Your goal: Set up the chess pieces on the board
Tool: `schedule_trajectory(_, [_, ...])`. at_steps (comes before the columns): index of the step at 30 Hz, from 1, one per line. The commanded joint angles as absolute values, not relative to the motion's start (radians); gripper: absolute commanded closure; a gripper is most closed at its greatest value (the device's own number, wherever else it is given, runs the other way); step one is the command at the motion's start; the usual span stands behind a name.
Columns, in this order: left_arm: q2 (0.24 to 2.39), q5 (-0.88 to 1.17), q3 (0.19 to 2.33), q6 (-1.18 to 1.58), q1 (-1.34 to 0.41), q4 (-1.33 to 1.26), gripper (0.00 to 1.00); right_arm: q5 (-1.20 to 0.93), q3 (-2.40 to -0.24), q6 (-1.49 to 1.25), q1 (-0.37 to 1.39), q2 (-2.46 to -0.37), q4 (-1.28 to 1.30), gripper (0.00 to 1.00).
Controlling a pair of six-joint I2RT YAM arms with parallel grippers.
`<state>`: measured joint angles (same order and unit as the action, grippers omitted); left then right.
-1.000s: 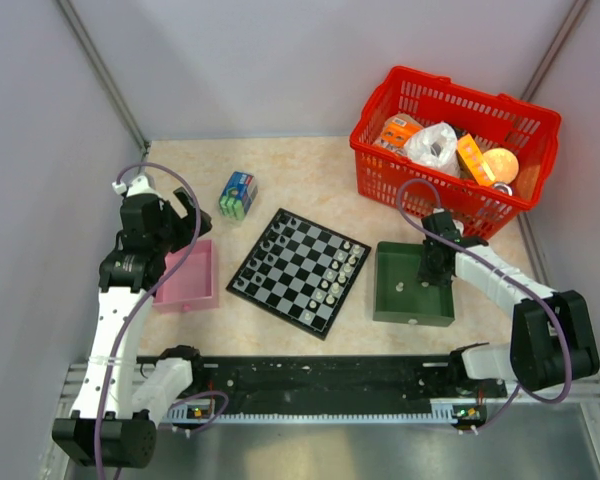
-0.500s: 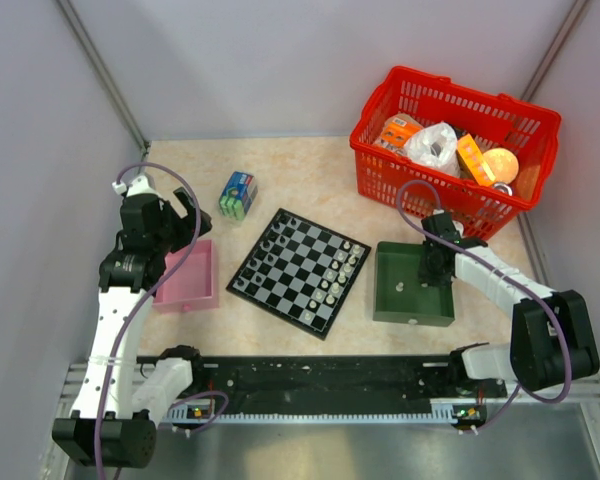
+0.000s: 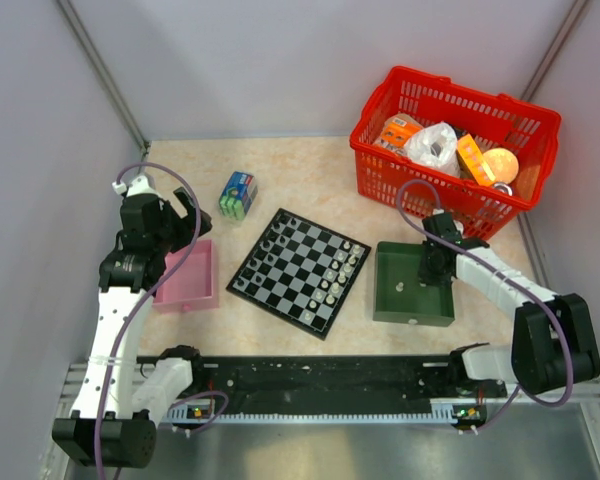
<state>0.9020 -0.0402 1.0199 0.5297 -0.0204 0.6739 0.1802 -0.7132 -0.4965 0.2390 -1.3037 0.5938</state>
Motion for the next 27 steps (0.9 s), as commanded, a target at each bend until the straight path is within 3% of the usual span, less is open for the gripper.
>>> schedule_trajectory(1, [0.902,-0.025,1.02,0.543,-0.015,0.629,0.01,0.141,-0.762,-0.476,0.229,-1.229,0.612,1.0])
schedule_trajectory(14, [0.9,-0.015,1.017,0.548,-0.015,0.623,0.01,0.072,-0.922,-0.453,0.293,-1.111,0.748,1.0])
schedule_trajectory(27, [0.881,-0.032,1.009,0.545,-0.015,0.632,0.01,0.143,-1.092,-0.615,0.849,-1.285,0.767,1.0])
